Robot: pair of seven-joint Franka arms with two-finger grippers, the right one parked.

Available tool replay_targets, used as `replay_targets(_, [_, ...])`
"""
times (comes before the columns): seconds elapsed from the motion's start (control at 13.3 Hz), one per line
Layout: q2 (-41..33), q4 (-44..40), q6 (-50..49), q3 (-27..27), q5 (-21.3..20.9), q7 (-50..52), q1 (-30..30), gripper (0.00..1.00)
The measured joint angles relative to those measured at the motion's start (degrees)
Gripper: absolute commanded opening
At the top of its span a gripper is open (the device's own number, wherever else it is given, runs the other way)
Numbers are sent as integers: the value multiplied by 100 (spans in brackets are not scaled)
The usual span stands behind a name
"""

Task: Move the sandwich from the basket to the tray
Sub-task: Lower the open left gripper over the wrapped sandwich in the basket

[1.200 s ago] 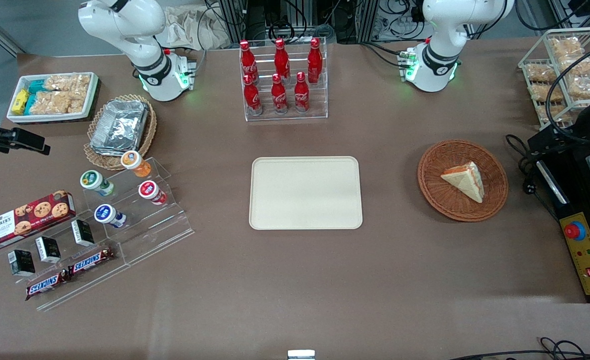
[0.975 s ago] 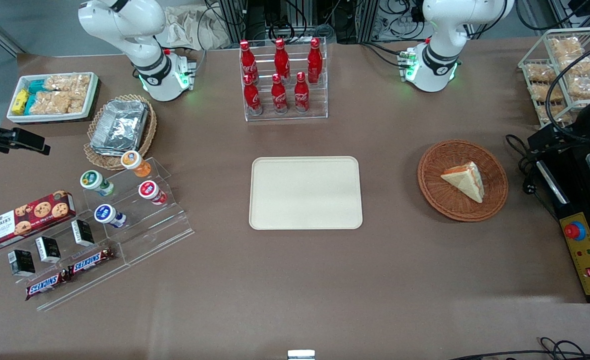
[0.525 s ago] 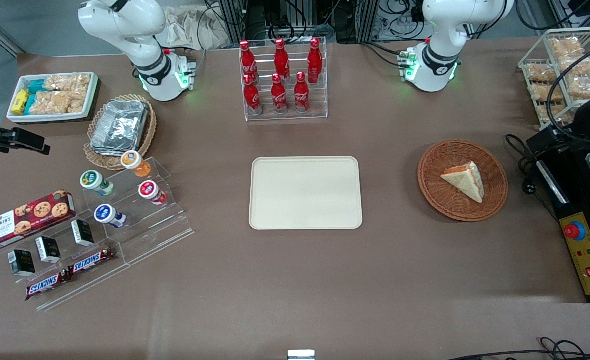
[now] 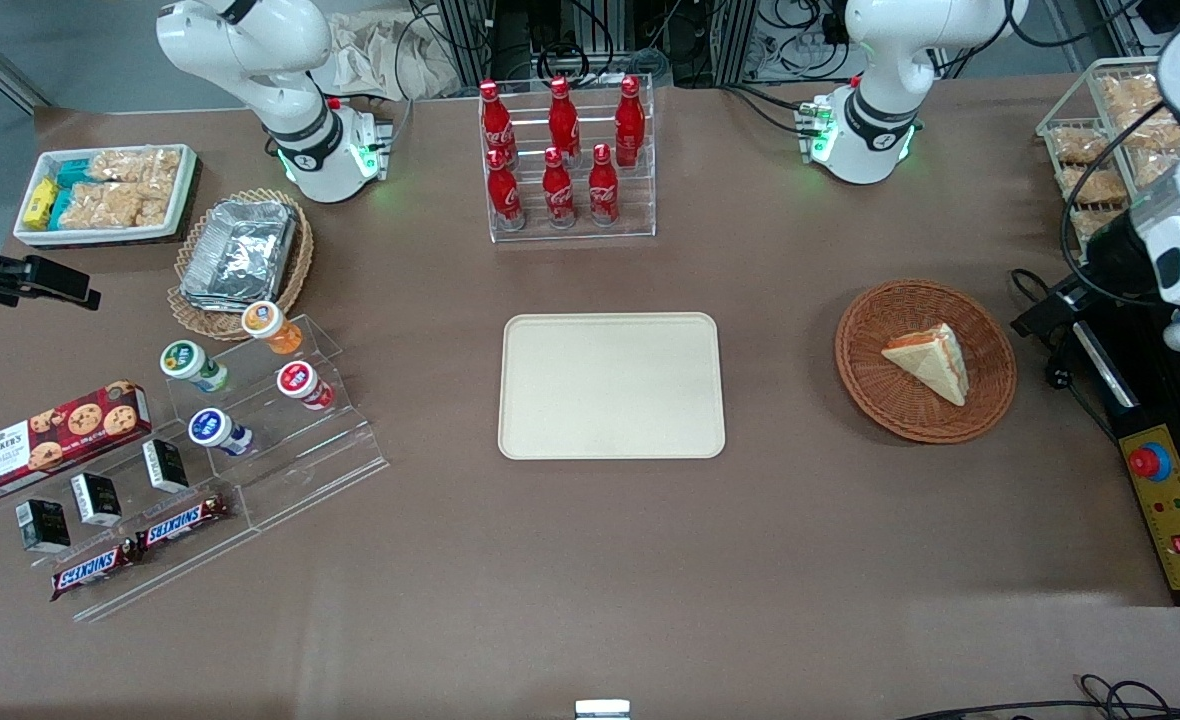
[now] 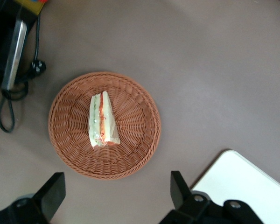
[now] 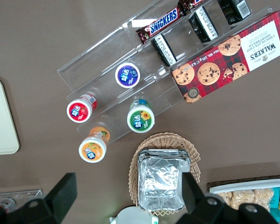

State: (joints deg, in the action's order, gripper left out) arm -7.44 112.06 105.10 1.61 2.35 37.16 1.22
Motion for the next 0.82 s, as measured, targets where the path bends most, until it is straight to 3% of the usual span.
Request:
replay_targets(0.22, [-326, 1248, 840, 3, 0, 515, -3, 100])
replay_targets(0.53, [-345, 1899, 1454, 33, 0, 712, -89, 100])
replay_targets(0.82, [-197, 2883, 2742, 52, 8, 1102, -157, 100])
